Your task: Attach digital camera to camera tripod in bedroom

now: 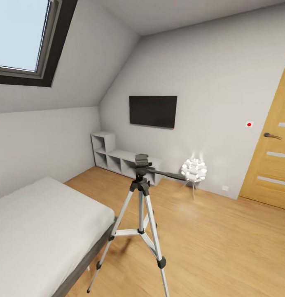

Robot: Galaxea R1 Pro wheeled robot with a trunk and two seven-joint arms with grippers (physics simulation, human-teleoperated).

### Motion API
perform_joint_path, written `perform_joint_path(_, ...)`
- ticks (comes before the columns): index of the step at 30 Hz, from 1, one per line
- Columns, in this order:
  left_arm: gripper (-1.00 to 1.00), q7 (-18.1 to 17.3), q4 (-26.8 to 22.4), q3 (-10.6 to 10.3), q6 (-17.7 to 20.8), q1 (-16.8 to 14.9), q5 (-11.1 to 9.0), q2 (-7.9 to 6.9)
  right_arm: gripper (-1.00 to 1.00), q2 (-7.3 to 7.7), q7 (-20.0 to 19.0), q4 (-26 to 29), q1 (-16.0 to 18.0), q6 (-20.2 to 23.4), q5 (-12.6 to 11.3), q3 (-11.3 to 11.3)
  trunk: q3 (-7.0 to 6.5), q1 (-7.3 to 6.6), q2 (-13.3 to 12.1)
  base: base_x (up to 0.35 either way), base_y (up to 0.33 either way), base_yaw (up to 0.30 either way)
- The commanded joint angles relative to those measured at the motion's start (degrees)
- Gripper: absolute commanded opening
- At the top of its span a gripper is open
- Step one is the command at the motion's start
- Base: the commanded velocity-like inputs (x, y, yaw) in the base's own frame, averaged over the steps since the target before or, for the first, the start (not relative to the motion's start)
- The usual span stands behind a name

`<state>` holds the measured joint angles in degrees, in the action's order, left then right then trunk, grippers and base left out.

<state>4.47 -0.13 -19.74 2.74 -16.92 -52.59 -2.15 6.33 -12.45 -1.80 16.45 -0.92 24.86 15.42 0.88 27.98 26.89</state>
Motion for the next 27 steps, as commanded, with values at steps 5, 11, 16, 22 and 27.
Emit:
perform_joint_path(5,-1.00,0.27,-0.04,-0.49,0.25,-0.04,-0.31,-0.15,1.00,-0.04,-0.12,-0.16,0.08,0.30,0.45,0.43,0.09,0.03,0.09,0.002,-0.246,0.000)
perform_joint_path(11,-1.00,0.27,-0.04,-0.48,0.24,-0.04,-0.37,-0.19,1.00,-0.12,-0.12,-0.16,0.08,0.58,0.45,0.40,0.09,0.03,0.09,0.000,-0.219,0.000)
perform_joint_path(16,-1.00,0.27,-0.04,-0.48,0.24,-0.04,-0.40,-0.17,1.00,-0.16,-0.12,-0.15,0.08,0.64,0.45,0.40,0.09,0.03,0.09,0.000,-0.059,0.007)
perform_joint_path(22,-1.00,0.27,-0.04,-0.48,0.24,-0.04,-0.40,-0.18,1.00,-0.14,-0.12,-0.14,0.08,0.65,0.43,0.46,0.09,0.03,0.09,0.000,-0.015,0.135)
perform_joint_path(27,-1.00,0.27,-0.03,-0.48,0.24,-0.05,-0.40,-0.21,1.00,-0.11,-0.12,-0.14,0.08,0.65,0.41,0.48,0.09,0.03,0.09,0.000,-0.003,0.241)
